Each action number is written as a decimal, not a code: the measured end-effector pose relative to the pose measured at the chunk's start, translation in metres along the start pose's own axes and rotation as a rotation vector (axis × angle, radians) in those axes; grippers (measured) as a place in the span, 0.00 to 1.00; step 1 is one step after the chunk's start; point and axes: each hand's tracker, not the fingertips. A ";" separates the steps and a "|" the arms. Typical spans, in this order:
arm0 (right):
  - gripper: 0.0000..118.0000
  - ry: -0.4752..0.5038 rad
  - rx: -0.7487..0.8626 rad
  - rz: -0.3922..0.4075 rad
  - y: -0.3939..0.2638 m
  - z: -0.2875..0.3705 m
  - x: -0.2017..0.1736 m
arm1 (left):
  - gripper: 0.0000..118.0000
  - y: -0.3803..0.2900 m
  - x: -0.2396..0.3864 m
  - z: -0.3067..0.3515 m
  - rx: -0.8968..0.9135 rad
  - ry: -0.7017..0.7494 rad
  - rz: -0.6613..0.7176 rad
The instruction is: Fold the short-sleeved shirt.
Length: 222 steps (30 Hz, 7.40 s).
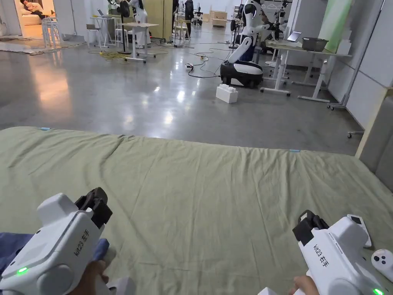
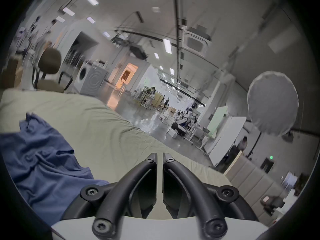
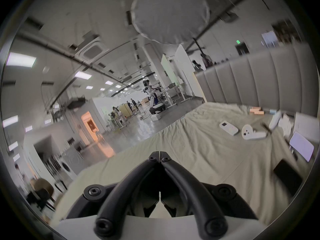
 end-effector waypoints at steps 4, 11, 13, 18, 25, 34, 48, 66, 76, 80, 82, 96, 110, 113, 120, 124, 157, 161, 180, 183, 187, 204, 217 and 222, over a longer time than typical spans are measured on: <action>0.00 0.054 0.058 0.646 -0.004 0.001 -0.037 | 0.05 -0.012 0.037 -0.002 -0.006 0.016 -0.727; 0.00 0.102 0.222 1.757 -0.041 0.009 -0.059 | 0.05 -0.070 0.024 -0.025 0.010 0.029 -1.761; 0.00 0.101 0.218 1.745 -0.038 0.013 -0.058 | 0.05 -0.066 0.021 -0.020 -0.006 0.018 -1.698; 0.00 0.097 0.174 1.483 -0.023 0.015 -0.058 | 0.05 -0.044 0.018 -0.015 -0.010 0.027 -1.175; 0.00 0.085 0.028 0.668 -0.012 -0.005 -0.039 | 0.05 -0.019 0.010 0.000 0.008 -0.032 -0.380; 0.00 0.012 0.000 0.478 -0.015 -0.001 -0.028 | 0.05 -0.016 0.016 0.001 -0.010 -0.033 -0.360; 0.00 0.073 -0.063 0.587 -0.041 0.002 -0.047 | 0.05 0.010 -0.069 0.022 -0.366 0.127 -0.401; 0.00 0.086 -0.205 0.670 -0.095 -0.008 -0.065 | 0.88 -0.009 -0.284 -0.013 -0.839 0.446 -0.330; 0.00 0.087 -0.246 0.712 -0.110 -0.011 -0.067 | 0.05 -0.043 -0.242 -0.002 -0.790 0.471 -0.601; 0.00 0.092 -0.256 0.723 -0.113 -0.009 -0.065 | 0.05 -0.044 -0.286 -0.021 -0.774 0.502 -0.363; 0.00 0.091 -0.254 0.719 -0.111 -0.007 -0.062 | 0.05 -0.029 -0.281 -0.012 -0.754 0.496 -0.294; 0.00 0.080 -0.219 0.672 -0.090 -0.001 -0.050 | 0.04 0.074 -0.148 0.002 -0.273 0.064 -0.354; 0.00 0.008 -0.092 0.613 -0.024 0.026 -0.010 | 0.04 0.109 0.047 -0.013 -0.109 -0.439 -0.446; 0.00 -0.021 -0.070 0.608 -0.011 0.031 0.005 | 0.04 0.076 0.077 -0.023 -0.179 -0.531 -0.439; 0.00 -0.094 -0.059 0.581 0.001 0.041 0.042 | 0.04 -0.044 0.120 -0.039 -0.447 -0.611 -0.454; 0.00 -0.122 -0.081 0.564 -0.003 0.046 0.060 | 0.05 -0.123 0.112 -0.043 -0.602 -0.529 -0.495; 0.00 0.028 0.054 0.659 -0.021 0.049 -0.013 | 0.00 -0.040 0.006 0.051 -0.091 -0.055 -0.571; 0.00 0.027 0.037 0.661 -0.024 0.046 -0.013 | 0.00 -0.046 -0.017 0.035 -0.256 -0.033 -0.519; 0.00 -0.016 -0.125 0.684 -0.055 0.036 0.027 | 0.57 -0.146 -0.093 -0.062 -0.921 0.189 -0.403; 0.00 -0.028 -0.140 0.686 -0.058 0.035 0.032 | 0.57 -0.158 -0.093 -0.071 -0.943 0.192 -0.468; 0.00 -0.041 -0.165 0.680 -0.062 0.032 0.039 | 0.52 -0.156 -0.077 -0.067 -0.936 0.173 -0.557; 0.72 -0.137 -0.775 0.679 -0.099 -0.106 0.124 | 0.03 -0.121 -0.076 -0.032 -0.810 0.061 -0.522; 0.04 -0.067 -0.717 0.777 -0.110 -0.085 0.098 | 0.02 -0.128 -0.076 -0.024 -0.778 0.079 -0.507; 0.04 -0.028 -0.557 0.734 -0.058 -0.050 0.073 | 0.02 -0.093 -0.059 -0.022 -0.693 0.017 -0.511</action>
